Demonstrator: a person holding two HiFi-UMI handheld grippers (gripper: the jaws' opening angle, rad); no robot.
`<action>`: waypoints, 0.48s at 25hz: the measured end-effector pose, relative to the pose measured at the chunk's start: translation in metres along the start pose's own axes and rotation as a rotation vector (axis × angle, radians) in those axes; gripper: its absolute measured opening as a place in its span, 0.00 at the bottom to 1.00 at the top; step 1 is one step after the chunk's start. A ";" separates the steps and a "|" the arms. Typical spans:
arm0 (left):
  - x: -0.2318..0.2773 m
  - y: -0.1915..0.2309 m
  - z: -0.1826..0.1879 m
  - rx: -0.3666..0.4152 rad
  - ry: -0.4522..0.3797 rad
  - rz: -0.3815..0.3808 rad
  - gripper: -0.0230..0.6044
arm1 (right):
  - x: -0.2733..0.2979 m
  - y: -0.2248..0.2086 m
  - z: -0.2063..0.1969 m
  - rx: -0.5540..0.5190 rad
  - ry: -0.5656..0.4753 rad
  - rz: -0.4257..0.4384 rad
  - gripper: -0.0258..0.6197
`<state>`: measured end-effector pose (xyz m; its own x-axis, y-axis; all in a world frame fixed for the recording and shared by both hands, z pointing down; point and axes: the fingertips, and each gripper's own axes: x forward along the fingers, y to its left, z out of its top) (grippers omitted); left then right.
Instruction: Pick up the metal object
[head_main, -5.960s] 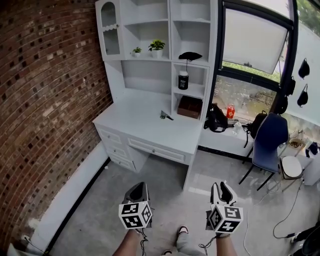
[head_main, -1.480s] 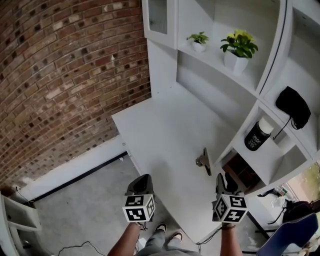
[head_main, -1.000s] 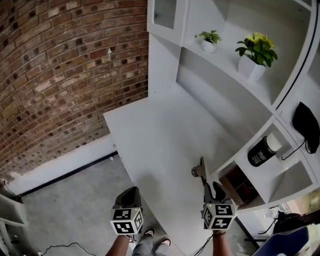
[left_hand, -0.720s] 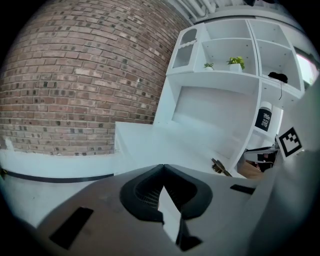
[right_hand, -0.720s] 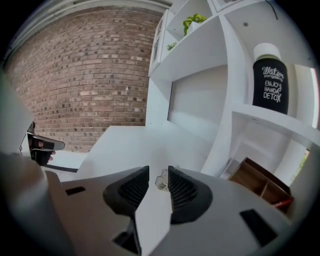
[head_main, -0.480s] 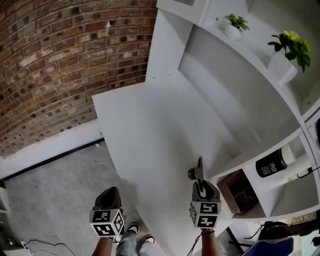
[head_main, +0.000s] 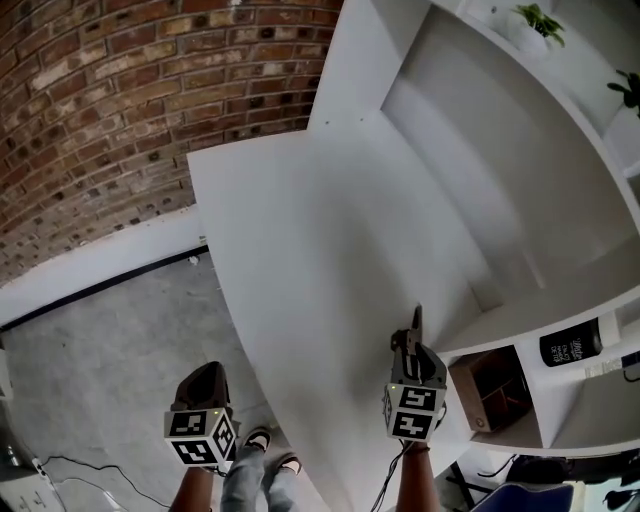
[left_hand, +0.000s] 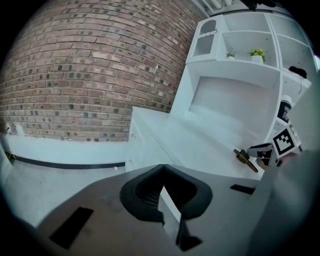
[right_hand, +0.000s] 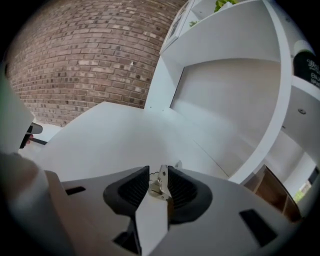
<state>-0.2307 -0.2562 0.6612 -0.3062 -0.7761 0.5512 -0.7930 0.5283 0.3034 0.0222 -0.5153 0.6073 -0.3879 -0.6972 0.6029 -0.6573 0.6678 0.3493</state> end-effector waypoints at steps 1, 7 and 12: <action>0.001 0.002 0.000 0.000 0.002 0.003 0.06 | 0.003 0.000 0.000 -0.008 0.005 -0.007 0.22; 0.007 0.013 0.003 -0.006 0.005 0.012 0.05 | 0.015 -0.003 0.001 -0.054 0.029 -0.056 0.21; 0.014 0.018 0.002 -0.010 0.016 0.015 0.05 | 0.023 -0.005 -0.001 -0.082 0.047 -0.081 0.21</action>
<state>-0.2503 -0.2580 0.6731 -0.3094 -0.7625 0.5682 -0.7829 0.5434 0.3029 0.0172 -0.5342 0.6197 -0.3033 -0.7383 0.6025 -0.6299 0.6298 0.4546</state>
